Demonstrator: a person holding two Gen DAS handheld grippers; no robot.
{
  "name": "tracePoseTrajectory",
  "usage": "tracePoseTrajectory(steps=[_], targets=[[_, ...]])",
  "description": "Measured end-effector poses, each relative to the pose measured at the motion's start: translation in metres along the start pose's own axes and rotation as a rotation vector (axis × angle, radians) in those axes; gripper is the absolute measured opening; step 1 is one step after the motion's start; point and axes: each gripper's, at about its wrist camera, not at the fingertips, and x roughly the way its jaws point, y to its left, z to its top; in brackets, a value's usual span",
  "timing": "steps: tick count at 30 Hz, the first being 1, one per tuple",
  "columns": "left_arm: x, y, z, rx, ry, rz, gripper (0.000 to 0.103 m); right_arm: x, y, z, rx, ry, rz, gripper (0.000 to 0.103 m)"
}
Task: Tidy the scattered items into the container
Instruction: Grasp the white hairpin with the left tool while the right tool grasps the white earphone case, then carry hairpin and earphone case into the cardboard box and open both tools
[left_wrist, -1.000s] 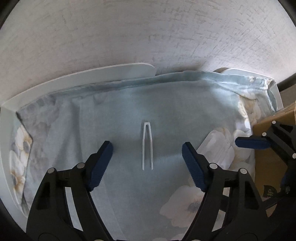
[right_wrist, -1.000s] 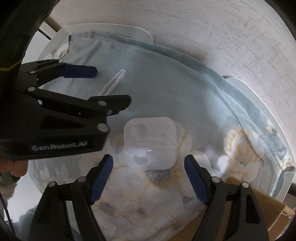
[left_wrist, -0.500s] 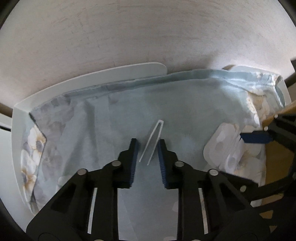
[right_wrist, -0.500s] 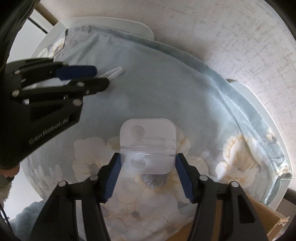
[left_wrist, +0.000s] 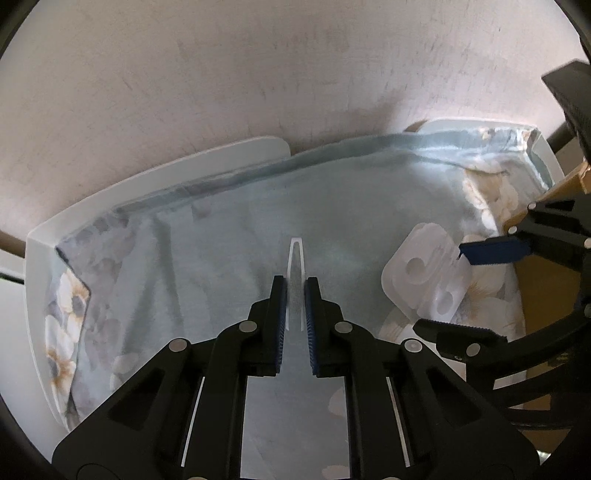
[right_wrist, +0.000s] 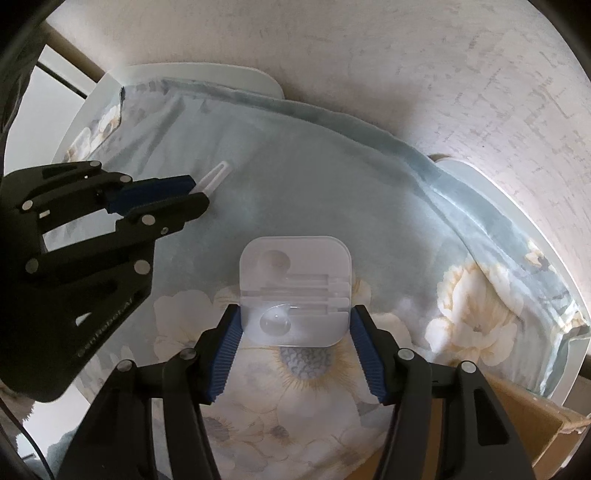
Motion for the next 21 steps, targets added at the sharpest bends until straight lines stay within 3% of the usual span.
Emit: tracePoseTrajectory(steps=[8,10,12,15,18,19,20,21], targets=[[-0.045,-0.007,-0.002,0.001,-0.061,0.004,0.009,-0.019,-0.006,-0.020,0.035,-0.040,0.008,0.055],[-0.056,0.008,0.020,0.009,-0.090,0.002,0.009,-0.034,-0.011,-0.025,0.055,-0.071,0.005,0.055],[-0.074,-0.001,0.029,0.020,-0.117,0.001,0.009,-0.055,-0.015,-0.030,0.067,-0.116,0.006,0.055],[-0.086,0.023,0.072,0.047,-0.173,-0.013,0.009,-0.093,-0.023,-0.043,0.096,-0.197,-0.007,0.055],[-0.108,-0.003,0.089,0.085,-0.233,-0.036,0.009,-0.141,-0.037,-0.069,0.149,-0.291,-0.022,0.055],[-0.120,-0.014,0.095,0.107,-0.256,-0.056,0.009,-0.154,-0.040,-0.048,0.165,-0.311,-0.030,0.055],[-0.127,-0.022,0.098,0.123,-0.269,-0.068,0.009,-0.170,-0.046,-0.061,0.188,-0.341,-0.042,0.055],[-0.136,-0.035,0.103,0.148,-0.288,-0.087,0.009,-0.176,-0.040,-0.034,0.209,-0.362,-0.053,0.055]])
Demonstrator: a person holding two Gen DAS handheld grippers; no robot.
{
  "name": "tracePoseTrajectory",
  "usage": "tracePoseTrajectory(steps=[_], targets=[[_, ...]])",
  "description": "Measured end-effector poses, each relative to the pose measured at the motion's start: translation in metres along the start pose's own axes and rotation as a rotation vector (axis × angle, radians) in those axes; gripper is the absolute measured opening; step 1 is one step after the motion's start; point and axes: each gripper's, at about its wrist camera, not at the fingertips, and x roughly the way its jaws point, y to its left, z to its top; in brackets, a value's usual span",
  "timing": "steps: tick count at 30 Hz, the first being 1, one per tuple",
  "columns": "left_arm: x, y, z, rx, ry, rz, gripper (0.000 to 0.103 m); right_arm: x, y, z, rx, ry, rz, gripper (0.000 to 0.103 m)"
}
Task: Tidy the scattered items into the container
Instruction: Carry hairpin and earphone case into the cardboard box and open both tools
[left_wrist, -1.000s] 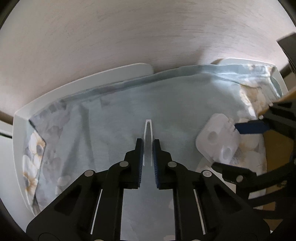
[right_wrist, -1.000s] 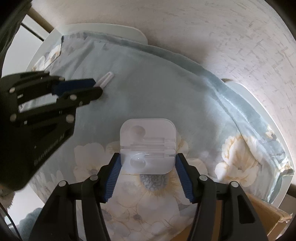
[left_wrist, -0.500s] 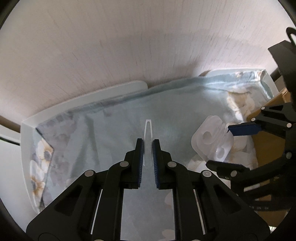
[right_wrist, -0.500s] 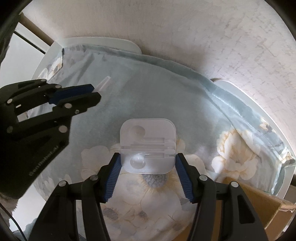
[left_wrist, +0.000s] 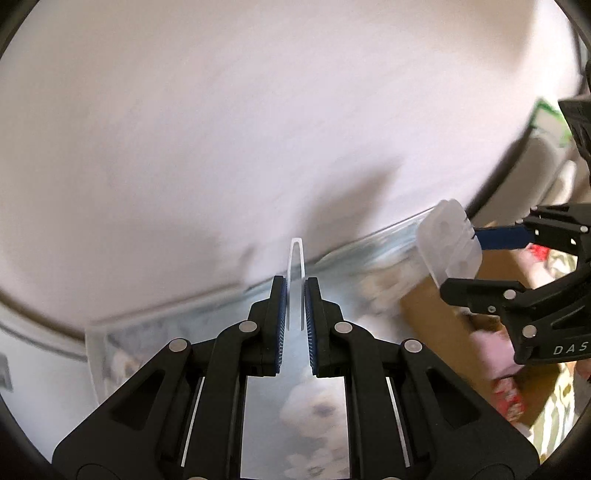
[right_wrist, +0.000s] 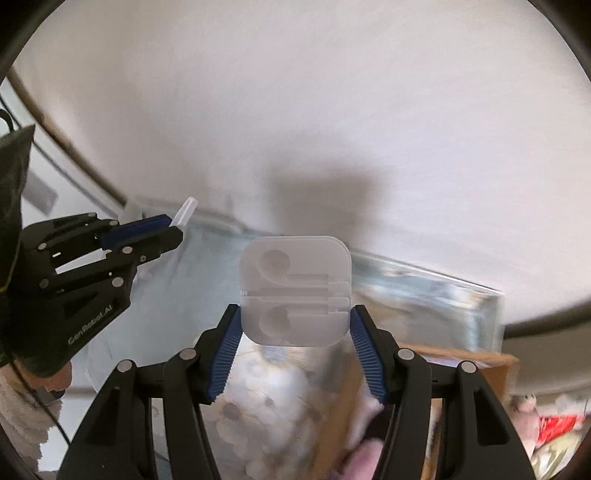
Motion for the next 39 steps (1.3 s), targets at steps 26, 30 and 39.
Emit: tracePoseTrajectory(steps=[26,30,39], targets=[[0.108,-0.229,-0.050,0.393,0.260,-0.163,0.009,-0.042,-0.081,-0.233,0.560,0.009,0.002,0.056],[0.102,-0.227,-0.046,0.385,0.252,-0.160,0.011,-0.044,-0.079,-0.234,0.565,-0.005,-0.002,0.056],[0.057,-0.218,-0.038,0.317,0.176,-0.123,0.102,-0.040,-0.056,-0.223,0.419,-0.020,-0.157,0.059]])
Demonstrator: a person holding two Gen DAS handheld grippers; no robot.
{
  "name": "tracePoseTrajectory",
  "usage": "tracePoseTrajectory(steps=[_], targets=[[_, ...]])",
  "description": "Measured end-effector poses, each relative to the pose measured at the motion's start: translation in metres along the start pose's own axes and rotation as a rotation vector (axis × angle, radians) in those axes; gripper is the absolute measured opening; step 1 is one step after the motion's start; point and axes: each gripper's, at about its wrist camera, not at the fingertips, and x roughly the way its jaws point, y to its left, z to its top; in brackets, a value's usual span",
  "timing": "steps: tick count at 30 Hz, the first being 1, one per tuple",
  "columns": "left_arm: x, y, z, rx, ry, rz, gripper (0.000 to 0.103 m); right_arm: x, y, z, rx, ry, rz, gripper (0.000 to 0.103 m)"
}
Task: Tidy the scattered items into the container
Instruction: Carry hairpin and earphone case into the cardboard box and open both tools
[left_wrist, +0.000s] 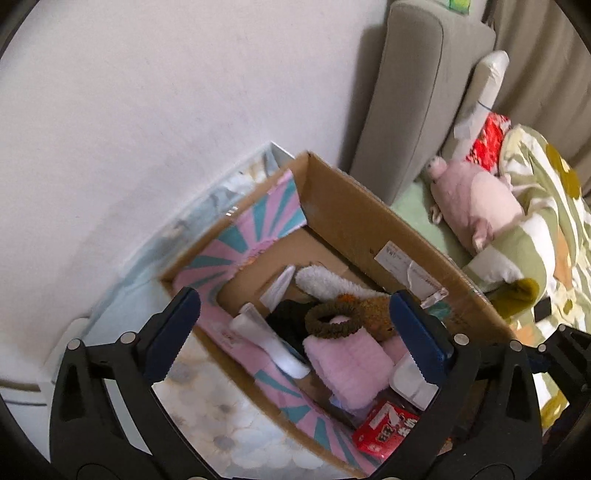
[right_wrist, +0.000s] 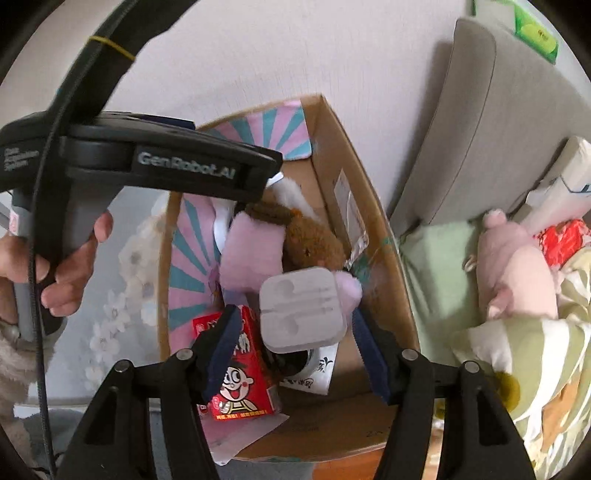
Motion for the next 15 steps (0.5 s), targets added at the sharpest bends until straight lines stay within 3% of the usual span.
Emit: tracePoseTrajectory(steps=[6,15], targets=[[-0.037,-0.003,-0.002,0.002,-0.066,0.030,0.102,-0.010,-0.011,-0.008,0.054,-0.023,0.034,0.059],[-0.065,-0.001,-0.004,-0.022,-0.100,0.025,0.102,-0.025,-0.019,-0.012,0.094,-0.048,0.043,0.059]])
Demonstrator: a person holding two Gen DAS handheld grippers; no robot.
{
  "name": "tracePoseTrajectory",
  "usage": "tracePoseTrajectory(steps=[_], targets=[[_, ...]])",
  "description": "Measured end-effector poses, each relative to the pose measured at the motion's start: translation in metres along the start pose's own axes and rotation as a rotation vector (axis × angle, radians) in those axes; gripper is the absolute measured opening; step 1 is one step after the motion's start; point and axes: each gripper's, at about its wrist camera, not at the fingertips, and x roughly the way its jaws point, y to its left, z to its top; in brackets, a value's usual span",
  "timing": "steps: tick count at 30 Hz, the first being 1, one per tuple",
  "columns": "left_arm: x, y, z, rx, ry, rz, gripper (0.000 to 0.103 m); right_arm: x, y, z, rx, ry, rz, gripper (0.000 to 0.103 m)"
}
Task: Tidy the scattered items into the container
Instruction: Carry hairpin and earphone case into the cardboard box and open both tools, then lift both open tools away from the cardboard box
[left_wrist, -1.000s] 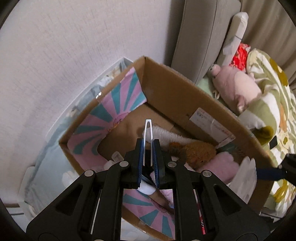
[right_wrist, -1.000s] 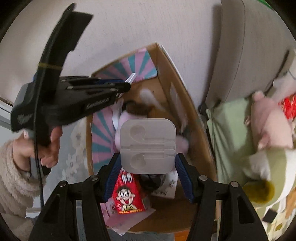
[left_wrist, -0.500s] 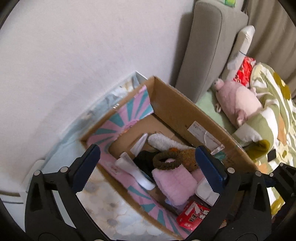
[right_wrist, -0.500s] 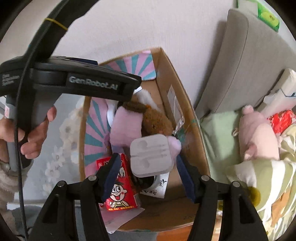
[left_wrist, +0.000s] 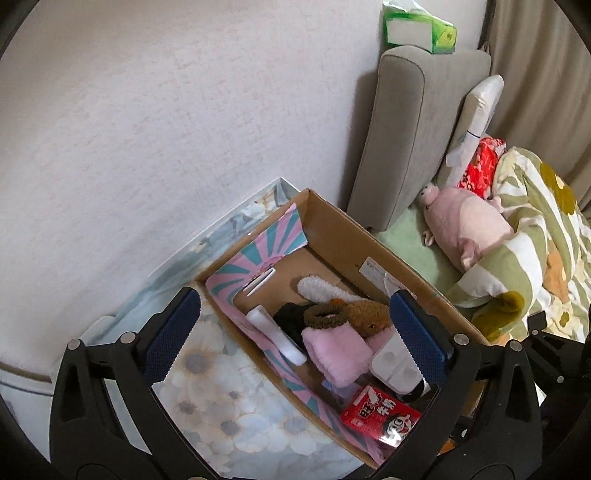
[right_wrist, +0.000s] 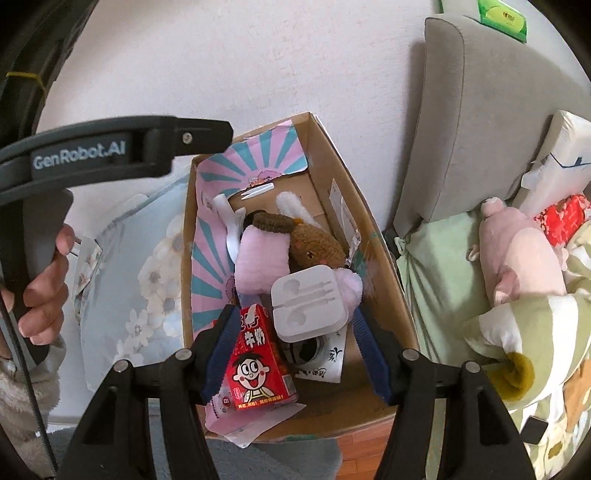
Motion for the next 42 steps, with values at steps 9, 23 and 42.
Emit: tracePoseTrajectory(steps=[9,23,42], targets=[[-0.037,0.017,-0.011,-0.046,-0.033,0.042,0.102,-0.019,0.015,0.002,-0.014,-0.031,-0.037,0.059],[-0.100,0.081,-0.052,-0.210,0.010,0.120,0.102,-0.062,0.049,0.028,-0.028,-0.018,-0.181,0.069],[-0.185,0.179,-0.154,-0.549,0.058,0.336,0.102,-0.074,0.132,0.040,-0.192,0.000,-0.183,0.070]])
